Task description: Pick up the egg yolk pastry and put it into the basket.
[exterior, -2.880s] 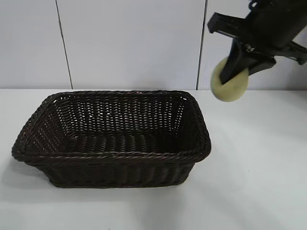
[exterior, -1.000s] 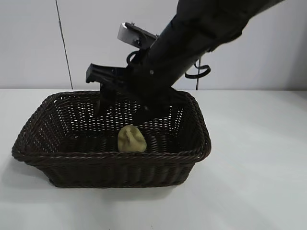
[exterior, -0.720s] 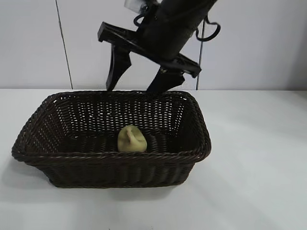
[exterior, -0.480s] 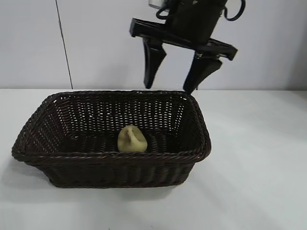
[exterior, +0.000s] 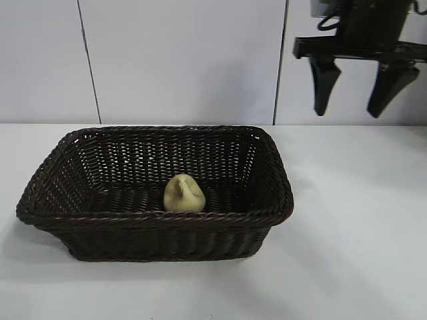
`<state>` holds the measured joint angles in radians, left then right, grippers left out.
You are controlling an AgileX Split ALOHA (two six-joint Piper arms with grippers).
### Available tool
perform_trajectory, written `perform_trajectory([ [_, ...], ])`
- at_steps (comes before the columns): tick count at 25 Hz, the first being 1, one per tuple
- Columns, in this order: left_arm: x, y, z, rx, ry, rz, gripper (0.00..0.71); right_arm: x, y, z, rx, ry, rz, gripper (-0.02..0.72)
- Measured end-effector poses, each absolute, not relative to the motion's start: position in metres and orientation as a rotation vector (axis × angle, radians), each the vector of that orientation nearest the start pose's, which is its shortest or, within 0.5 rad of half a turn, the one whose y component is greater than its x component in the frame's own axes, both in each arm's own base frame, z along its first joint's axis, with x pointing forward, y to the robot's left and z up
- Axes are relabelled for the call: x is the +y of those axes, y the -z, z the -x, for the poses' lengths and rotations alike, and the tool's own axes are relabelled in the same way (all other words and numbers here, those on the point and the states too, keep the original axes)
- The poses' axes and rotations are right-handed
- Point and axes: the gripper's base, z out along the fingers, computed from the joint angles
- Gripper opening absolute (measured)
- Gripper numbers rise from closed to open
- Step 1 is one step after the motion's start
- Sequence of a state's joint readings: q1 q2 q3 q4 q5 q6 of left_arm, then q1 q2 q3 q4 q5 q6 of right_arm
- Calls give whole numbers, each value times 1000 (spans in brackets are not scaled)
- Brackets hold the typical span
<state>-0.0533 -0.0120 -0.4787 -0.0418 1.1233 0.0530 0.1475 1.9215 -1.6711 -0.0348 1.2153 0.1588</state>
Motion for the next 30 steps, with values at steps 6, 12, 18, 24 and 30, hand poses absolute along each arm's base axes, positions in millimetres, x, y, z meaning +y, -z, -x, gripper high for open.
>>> perform_trajectory([
  [6, -3, -266, 7, 2113, 51, -116, 571, 4, -269, -398, 2943, 66, -106, 529],
  [12, -3, -266, 7, 2113, 51, -116, 571, -3, -271, -360, 2990, 92, -58, 529],
  [18, -3, -266, 7, 2113, 51, -116, 571, 0, -270, -283, 3053, 37, -60, 529],
  [24, -3, -266, 7, 2113, 51, -116, 571, 0, -265, -190, 3033, 25, -49, 529],
  [30, -3, -266, 7, 2113, 51, -116, 571, 0, -259, -119, 2836, 15, -36, 529],
])
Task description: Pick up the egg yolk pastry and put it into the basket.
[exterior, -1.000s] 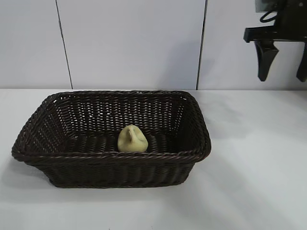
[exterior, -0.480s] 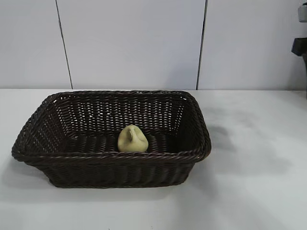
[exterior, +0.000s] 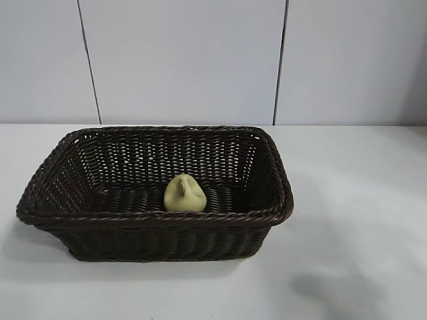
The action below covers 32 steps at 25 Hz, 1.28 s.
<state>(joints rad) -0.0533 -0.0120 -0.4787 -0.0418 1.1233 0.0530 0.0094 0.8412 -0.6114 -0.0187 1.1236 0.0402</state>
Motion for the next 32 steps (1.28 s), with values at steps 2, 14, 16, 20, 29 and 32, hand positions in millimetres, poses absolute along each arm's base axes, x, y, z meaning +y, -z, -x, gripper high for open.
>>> perform_trajectory([
  [2, -3, -266, 7, 2113, 51, -116, 571, -1, -257, -101, 2755, 12, -35, 529],
  [14, -3, -266, 7, 2113, 51, -116, 571, -1, -262, -42, 2396, 1, -33, 529],
  [16, -3, -266, 7, 2113, 51, -116, 571, -1, -263, -35, 2349, 0, -33, 529],
  [20, -3, -266, 7, 2113, 51, -116, 571, -1, -267, -18, 2231, -4, -33, 529],
  [29, -3, -266, 7, 2113, 51, -116, 571, -2, -267, 5, 2081, -7, -33, 529],
  [32, -3, -266, 7, 2113, 51, -116, 571, -1, -267, 5, 2081, -9, -33, 529],
])
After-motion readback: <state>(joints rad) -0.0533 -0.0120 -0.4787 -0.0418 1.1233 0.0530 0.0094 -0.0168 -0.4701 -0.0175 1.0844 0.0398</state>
